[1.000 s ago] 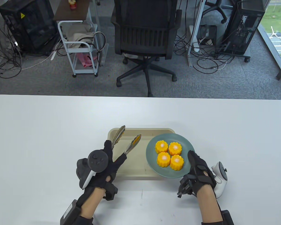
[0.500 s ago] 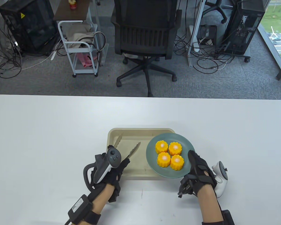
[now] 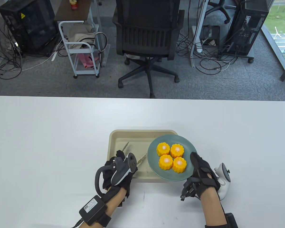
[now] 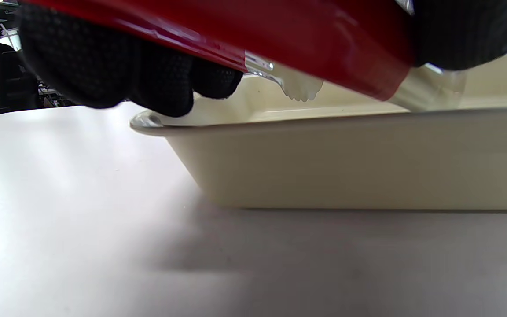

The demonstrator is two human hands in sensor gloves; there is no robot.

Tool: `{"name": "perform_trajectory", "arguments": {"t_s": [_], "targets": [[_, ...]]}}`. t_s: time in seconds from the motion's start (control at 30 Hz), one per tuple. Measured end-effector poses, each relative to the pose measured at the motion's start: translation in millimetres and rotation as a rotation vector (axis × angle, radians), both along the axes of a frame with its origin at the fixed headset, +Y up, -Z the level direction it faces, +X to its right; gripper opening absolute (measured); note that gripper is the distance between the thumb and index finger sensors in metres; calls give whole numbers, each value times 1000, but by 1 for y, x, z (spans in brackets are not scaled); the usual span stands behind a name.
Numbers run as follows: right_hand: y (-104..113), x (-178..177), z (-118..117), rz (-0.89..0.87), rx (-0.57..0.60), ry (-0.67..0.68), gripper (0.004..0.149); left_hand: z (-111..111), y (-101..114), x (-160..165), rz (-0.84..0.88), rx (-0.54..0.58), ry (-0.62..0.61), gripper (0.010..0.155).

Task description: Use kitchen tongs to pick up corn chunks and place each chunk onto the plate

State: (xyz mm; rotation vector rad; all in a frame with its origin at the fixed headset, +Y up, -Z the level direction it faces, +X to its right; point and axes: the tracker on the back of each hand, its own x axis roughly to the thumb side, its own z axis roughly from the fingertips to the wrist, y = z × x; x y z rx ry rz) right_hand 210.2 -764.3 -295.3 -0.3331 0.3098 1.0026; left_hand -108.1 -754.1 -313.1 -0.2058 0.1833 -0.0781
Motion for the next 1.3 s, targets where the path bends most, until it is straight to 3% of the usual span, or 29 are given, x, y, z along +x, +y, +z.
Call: {"name": "perform_trajectory", "arguments": {"t_s": [0.3, 0.43, 0.57, 0.63, 0.7, 0.77, 0.83, 1.07, 1.3], "targets": [[0, 0, 0, -4, -3, -6, 55, 1, 4, -2, 0, -6, 1, 89], [0, 0, 0, -9, -1, -5, 55, 5, 19, -7, 83, 32, -14, 86], [0, 1, 0, -8, -3, -10, 55, 14, 43, -20, 277, 158, -121, 81], [0, 2, -1, -4, -5, -12, 55, 19, 56, -28, 485, 220, -281, 75], [0, 3, -1, -1, -5, -16, 55, 24, 65, -35, 632, 254, -366, 73], [-1, 4, -1, -9, -8, -28, 56, 29, 70, -44, 684, 271, -364, 74], [-1, 6, -1, -11, -6, -26, 56, 33, 68, -48, 706, 264, -392, 78], [-3, 14, -3, -4, -10, -38, 56, 36, 27, -59, 666, 0, -391, 86], [-4, 28, -5, 15, 6, -32, 56, 36, 33, -65, 688, 53, -371, 85]]}}
